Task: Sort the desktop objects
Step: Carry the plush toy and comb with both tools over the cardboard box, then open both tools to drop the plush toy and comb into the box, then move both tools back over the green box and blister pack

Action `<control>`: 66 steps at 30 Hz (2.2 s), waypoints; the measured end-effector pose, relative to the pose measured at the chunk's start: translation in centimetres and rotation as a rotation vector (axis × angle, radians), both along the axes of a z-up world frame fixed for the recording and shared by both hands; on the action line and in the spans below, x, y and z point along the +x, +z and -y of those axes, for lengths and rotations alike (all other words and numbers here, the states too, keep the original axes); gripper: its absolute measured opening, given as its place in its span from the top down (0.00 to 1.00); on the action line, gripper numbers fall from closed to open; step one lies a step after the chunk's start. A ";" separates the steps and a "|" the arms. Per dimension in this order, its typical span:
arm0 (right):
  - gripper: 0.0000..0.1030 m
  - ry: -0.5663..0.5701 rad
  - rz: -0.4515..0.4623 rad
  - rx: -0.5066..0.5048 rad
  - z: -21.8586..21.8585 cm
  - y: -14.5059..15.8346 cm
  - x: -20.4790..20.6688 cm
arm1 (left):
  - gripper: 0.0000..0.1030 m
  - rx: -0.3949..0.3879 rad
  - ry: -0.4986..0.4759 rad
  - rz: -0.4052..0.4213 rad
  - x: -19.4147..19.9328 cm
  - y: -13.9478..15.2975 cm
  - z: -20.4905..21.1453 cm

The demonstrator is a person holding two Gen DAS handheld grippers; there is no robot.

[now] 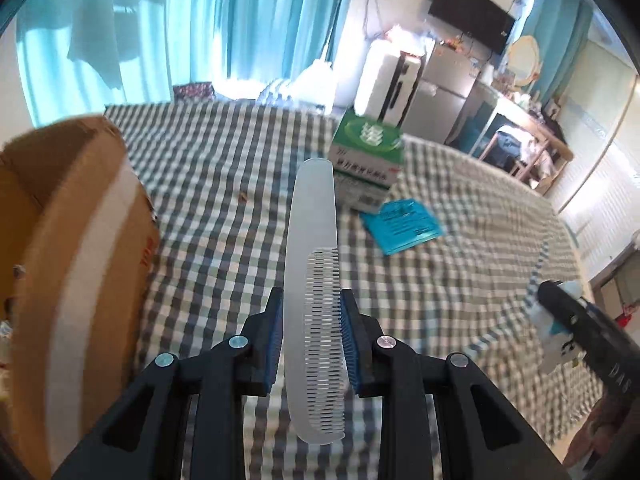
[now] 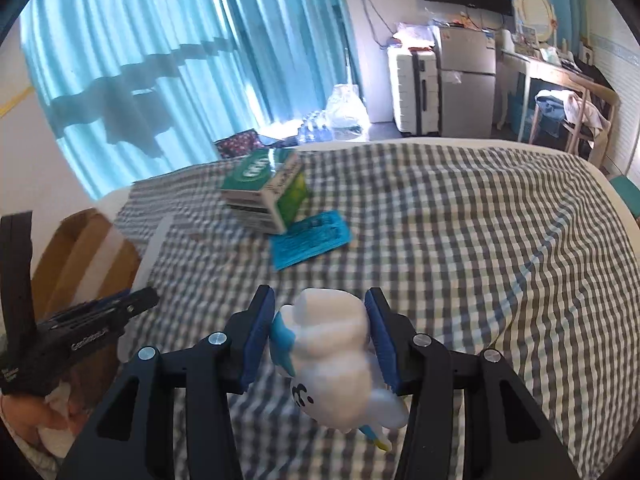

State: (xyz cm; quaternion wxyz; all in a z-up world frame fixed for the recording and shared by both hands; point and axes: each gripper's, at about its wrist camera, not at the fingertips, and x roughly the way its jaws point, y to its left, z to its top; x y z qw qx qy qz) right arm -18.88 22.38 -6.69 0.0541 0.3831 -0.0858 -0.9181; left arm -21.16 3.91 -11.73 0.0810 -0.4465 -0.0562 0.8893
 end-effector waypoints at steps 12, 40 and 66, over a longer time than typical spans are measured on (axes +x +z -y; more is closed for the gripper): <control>0.54 0.159 -0.123 -0.018 8.2 8.7 5.7 | 0.74 -0.054 0.065 -0.138 5.8 10.1 4.4; 0.28 0.547 0.041 -0.129 34.0 4.3 0.5 | 0.67 -0.036 0.356 -0.027 6.8 4.3 27.0; 0.21 0.040 -0.104 -0.097 10.3 5.9 7.5 | 0.00 -0.065 0.212 -0.075 10.6 7.0 12.3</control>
